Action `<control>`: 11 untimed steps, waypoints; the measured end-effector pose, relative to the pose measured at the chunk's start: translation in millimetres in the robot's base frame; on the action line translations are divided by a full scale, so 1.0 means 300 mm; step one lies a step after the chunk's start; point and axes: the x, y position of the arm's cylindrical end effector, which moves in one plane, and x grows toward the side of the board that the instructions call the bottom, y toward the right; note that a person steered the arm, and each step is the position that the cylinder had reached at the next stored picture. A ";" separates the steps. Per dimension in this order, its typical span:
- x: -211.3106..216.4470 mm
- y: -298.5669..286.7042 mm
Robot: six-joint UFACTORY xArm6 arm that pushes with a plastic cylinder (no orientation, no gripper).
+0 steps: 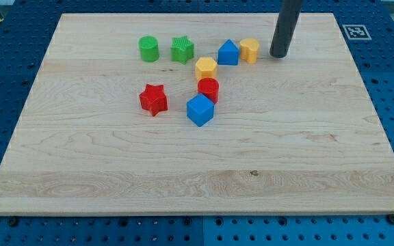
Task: Slide the yellow heart to down
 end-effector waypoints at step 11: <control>0.123 -0.063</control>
